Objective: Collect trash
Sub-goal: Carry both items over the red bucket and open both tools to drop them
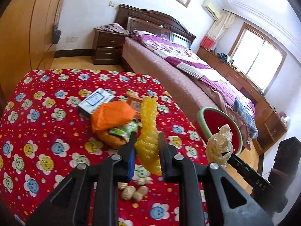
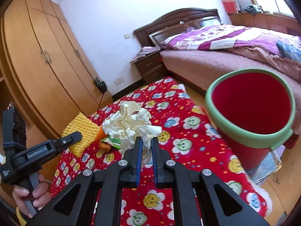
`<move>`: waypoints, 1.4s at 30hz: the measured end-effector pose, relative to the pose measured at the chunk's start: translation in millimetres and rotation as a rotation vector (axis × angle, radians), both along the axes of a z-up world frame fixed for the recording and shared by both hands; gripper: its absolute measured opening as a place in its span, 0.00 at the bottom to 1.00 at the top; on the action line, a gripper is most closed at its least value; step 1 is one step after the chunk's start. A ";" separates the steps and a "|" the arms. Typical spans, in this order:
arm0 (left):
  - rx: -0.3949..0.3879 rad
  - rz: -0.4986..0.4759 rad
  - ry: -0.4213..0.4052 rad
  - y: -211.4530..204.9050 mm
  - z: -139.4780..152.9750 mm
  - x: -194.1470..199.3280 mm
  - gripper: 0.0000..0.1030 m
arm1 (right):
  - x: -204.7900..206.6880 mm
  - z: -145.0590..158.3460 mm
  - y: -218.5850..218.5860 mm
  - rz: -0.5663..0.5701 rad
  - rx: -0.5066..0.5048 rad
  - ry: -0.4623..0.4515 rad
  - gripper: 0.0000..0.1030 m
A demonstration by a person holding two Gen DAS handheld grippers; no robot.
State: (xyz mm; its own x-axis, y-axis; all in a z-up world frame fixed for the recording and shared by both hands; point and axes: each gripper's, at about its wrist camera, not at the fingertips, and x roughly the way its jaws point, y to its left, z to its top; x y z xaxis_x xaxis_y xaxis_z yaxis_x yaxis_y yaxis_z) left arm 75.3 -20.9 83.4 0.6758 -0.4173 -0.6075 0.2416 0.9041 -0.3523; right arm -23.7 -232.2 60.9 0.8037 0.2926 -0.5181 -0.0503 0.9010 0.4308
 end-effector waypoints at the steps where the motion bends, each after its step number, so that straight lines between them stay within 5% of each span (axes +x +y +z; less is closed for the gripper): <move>1: 0.000 -0.007 -0.001 -3.2 1.0 -0.4 0.20 | -2.2 0.9 -4.6 -0.010 0.003 -0.005 0.09; 22: 0.058 -0.203 0.001 -109.3 7.1 22.8 0.20 | -23.5 0.2 -92.2 -0.197 0.029 -0.031 0.09; 42: 0.127 -0.395 0.040 -224.1 -23.6 51.4 0.20 | -12.4 -27.5 -162.5 -0.371 0.048 0.032 0.09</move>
State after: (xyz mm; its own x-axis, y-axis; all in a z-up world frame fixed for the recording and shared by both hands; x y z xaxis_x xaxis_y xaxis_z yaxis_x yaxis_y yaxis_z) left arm 126.7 -245.0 59.9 0.4536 -0.5593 -0.6938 0.5666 0.7819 -0.2599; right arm -36.1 -394.7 33.4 0.8430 0.0089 -0.5378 0.2901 0.8344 0.4686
